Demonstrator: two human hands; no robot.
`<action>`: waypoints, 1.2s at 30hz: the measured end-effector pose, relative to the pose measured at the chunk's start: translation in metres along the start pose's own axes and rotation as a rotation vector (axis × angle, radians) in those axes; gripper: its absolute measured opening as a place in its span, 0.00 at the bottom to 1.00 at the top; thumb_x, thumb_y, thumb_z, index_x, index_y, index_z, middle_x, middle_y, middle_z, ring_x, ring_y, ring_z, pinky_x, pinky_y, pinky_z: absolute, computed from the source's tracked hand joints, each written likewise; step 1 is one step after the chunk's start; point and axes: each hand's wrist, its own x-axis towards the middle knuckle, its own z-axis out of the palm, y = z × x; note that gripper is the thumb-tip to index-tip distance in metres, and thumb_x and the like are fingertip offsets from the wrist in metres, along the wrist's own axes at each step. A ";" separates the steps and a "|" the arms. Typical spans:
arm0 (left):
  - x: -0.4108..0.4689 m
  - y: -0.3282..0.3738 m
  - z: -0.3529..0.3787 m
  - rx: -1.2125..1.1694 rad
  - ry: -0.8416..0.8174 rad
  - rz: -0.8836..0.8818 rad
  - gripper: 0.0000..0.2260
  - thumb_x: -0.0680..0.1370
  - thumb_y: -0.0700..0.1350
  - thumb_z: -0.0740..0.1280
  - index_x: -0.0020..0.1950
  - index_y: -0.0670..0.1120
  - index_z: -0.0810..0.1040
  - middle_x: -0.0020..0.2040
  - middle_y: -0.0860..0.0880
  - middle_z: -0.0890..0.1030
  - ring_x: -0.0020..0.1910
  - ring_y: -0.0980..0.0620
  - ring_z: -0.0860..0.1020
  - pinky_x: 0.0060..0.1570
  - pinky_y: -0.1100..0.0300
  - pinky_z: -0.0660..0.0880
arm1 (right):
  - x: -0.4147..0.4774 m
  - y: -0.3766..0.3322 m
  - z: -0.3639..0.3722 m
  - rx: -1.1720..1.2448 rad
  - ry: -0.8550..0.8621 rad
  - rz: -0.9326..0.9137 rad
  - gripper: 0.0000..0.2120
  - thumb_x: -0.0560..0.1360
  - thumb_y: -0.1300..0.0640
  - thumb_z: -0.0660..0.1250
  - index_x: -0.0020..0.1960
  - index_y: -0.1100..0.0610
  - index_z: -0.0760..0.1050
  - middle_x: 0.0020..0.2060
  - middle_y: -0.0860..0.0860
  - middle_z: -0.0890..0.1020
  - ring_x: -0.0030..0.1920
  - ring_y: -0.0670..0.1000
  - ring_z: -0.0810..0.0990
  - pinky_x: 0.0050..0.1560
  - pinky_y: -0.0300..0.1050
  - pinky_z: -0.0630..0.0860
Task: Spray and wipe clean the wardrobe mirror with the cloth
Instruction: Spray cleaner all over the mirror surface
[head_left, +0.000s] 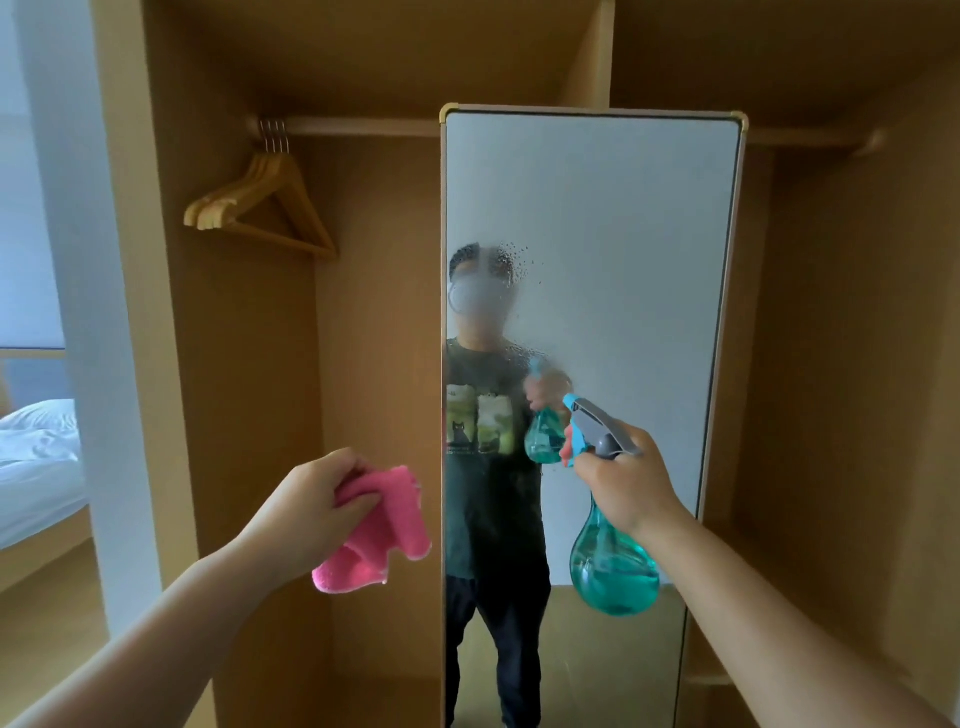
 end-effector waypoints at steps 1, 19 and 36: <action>0.000 -0.001 0.000 0.001 0.001 -0.002 0.07 0.76 0.43 0.68 0.45 0.57 0.76 0.40 0.58 0.81 0.40 0.59 0.79 0.41 0.57 0.79 | 0.000 0.001 0.002 -0.010 0.000 -0.007 0.07 0.74 0.70 0.62 0.41 0.61 0.76 0.30 0.54 0.72 0.28 0.46 0.68 0.26 0.36 0.65; -0.021 -0.029 0.023 -0.003 -0.055 -0.042 0.07 0.76 0.44 0.68 0.45 0.57 0.76 0.40 0.58 0.81 0.40 0.60 0.78 0.41 0.58 0.79 | -0.038 0.060 0.036 -0.105 -0.071 0.106 0.05 0.73 0.69 0.62 0.43 0.60 0.72 0.30 0.52 0.67 0.26 0.44 0.65 0.26 0.38 0.65; -0.036 -0.039 0.055 -0.027 -0.117 -0.093 0.01 0.76 0.45 0.67 0.47 0.51 0.76 0.41 0.56 0.80 0.40 0.58 0.78 0.39 0.60 0.77 | -0.065 0.095 0.058 -0.082 -0.095 0.223 0.08 0.75 0.65 0.63 0.50 0.55 0.76 0.33 0.52 0.73 0.30 0.46 0.70 0.29 0.34 0.70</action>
